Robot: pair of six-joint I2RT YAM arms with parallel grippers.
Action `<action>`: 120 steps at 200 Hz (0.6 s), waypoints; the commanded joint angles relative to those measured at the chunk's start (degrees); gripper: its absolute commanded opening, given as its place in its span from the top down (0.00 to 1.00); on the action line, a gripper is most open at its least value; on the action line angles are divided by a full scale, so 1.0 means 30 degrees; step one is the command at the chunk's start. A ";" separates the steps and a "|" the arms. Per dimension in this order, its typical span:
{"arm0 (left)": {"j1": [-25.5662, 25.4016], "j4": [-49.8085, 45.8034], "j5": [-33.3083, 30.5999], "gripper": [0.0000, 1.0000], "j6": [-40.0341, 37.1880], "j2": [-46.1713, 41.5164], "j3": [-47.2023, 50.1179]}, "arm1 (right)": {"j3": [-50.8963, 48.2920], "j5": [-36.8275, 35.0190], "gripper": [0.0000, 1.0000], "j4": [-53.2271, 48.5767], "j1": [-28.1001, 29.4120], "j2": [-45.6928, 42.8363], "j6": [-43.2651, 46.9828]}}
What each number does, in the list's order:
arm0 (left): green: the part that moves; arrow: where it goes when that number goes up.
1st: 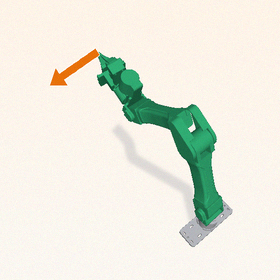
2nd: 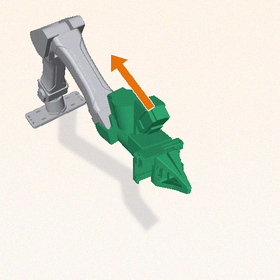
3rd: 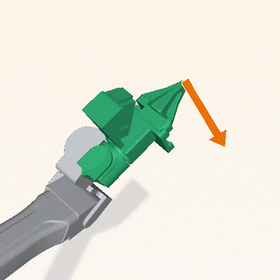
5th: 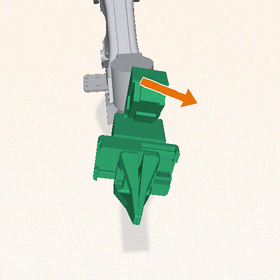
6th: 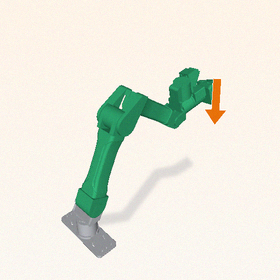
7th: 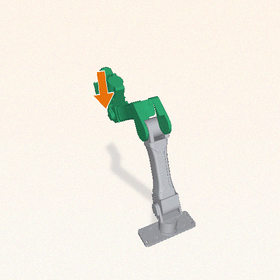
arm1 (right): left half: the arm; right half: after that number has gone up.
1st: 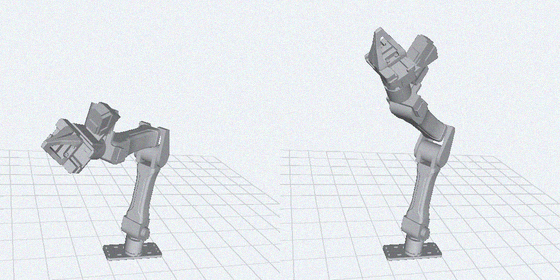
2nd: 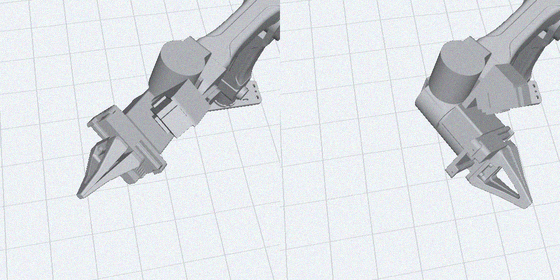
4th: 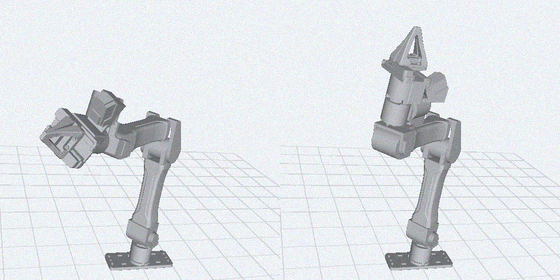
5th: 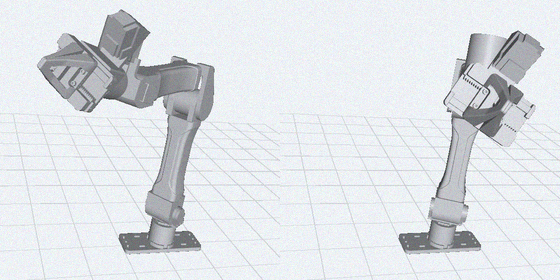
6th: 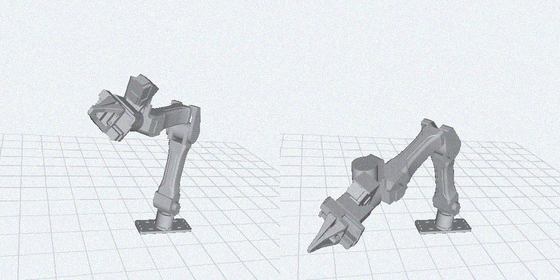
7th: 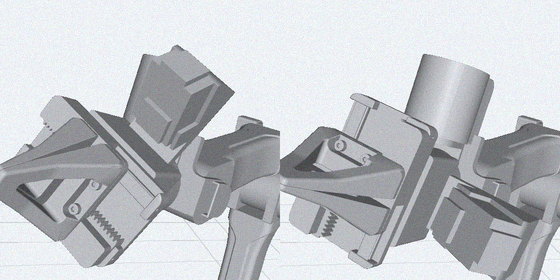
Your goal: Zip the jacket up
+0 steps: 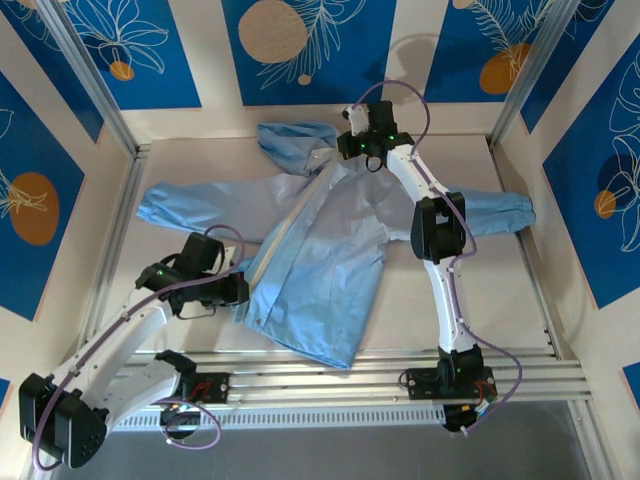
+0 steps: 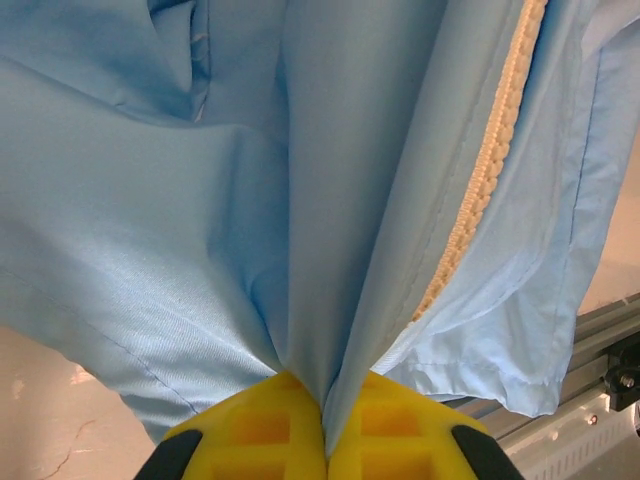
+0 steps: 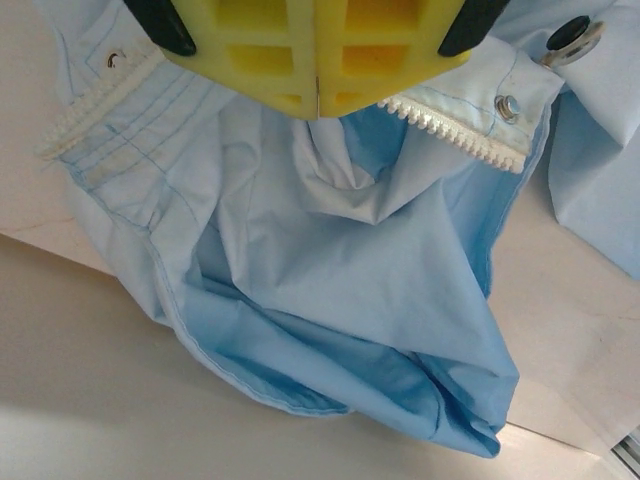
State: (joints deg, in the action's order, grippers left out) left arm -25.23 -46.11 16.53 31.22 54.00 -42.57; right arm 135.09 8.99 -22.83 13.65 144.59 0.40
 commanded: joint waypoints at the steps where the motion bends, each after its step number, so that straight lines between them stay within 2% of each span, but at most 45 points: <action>1: 0.0120 -0.5627 0.0045 1.00 0.0725 -0.0904 0.0703 | 0.0823 -0.3305 1.00 0.1459 -0.1626 0.0518 -0.0048; 19: 0.0112 -0.5312 0.0298 1.00 0.0812 -0.0907 0.0920 | -0.0153 -0.2351 1.00 0.1492 -0.1681 -0.0117 -0.0208; 42: 0.0120 -0.4534 0.0508 1.00 0.0817 -0.0516 0.1122 | -0.0483 0.2328 1.00 0.0143 -0.1897 -0.0587 -0.0998; 62: 0.0120 -0.3784 0.0634 1.00 0.0668 0.0135 0.1108 | -0.1271 0.4160 1.00 -0.0760 -0.1593 -0.0985 -0.0677; 94: 0.0119 -0.3773 0.0390 1.00 0.0288 0.0809 0.0845 | -0.1505 0.4136 1.00 -0.1793 -0.1255 -0.1173 0.0000; 120: 0.0120 -0.4421 -0.0145 1.00 0.0350 0.0537 0.0680 | -0.0581 0.2141 1.00 -0.2800 -0.1277 -0.1119 0.0855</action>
State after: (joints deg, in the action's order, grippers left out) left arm -25.23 -50.63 17.06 32.51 56.40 -40.32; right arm 130.74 21.43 -29.52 11.22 144.55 -0.47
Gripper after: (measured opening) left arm 0.059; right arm 0.063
